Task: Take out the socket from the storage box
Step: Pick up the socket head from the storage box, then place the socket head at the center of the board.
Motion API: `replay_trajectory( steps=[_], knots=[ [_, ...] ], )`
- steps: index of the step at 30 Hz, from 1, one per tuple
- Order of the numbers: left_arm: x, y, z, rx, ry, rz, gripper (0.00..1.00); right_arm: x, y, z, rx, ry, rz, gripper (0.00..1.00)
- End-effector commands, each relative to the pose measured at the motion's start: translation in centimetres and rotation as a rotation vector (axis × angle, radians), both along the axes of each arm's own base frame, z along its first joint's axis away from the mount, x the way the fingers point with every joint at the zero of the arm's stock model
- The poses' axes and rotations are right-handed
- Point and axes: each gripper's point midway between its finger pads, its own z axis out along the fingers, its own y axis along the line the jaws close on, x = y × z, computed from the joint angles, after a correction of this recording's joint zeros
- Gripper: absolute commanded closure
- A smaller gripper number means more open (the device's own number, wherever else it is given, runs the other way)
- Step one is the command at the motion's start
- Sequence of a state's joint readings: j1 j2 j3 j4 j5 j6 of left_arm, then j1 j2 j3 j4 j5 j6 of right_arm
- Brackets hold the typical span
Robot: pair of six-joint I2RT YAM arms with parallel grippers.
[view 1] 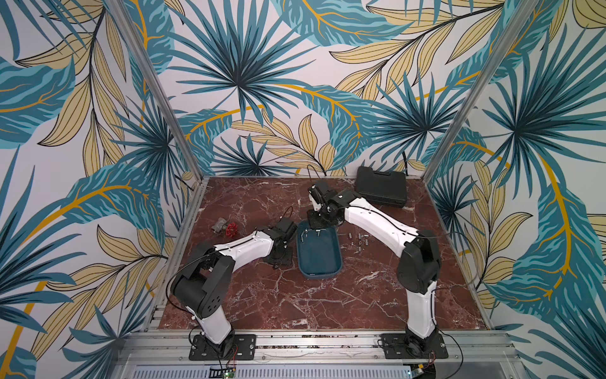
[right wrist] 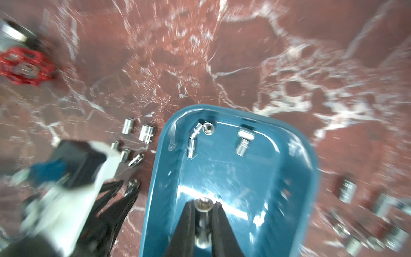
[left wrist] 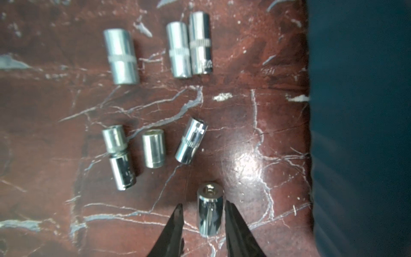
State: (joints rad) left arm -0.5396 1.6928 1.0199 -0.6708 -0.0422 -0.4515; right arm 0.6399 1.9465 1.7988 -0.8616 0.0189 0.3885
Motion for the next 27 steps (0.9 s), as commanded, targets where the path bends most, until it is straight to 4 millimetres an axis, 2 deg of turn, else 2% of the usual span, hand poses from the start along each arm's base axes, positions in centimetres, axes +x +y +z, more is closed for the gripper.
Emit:
replay_trajectory(
  steps=[1, 3, 7, 11, 13, 21, 27],
  knots=[
    [1.0, -0.2, 2.5, -0.017, -0.054, -0.012, 0.65, -1.6, -5.4, -1.4, -0.087, 0.05, -0.074, 0.9],
    [1.2, -0.3, 3.1, -0.024, -0.066, -0.014, 0.64, -2.6, -8.0, -1.7, -0.102, 0.059, -0.122, 0.9],
    [1.9, -0.7, 4.7, -0.045, -0.111, -0.013, 0.64, -4.5, -12.7, -3.7, -0.138, 0.096, -0.214, 0.9],
    [2.5, -1.1, 6.1, -0.069, -0.147, -0.015, 0.64, -5.9, -15.5, -6.5, -0.176, 0.147, -0.27, 0.9],
    [2.6, -1.1, 6.4, -0.071, -0.154, -0.018, 0.64, -6.0, -16.0, -7.6, -0.186, 0.163, -0.281, 0.91],
    [2.2, -0.9, 6.0, -0.067, -0.139, -0.009, 0.64, -5.3, -15.2, -11.2, -0.174, 0.21, -0.294, 0.9],
    [2.3, -0.7, 6.0, -0.055, -0.147, -0.005, 0.64, -4.5, -14.7, -12.8, -0.175, 0.226, -0.297, 0.9]
  ],
)
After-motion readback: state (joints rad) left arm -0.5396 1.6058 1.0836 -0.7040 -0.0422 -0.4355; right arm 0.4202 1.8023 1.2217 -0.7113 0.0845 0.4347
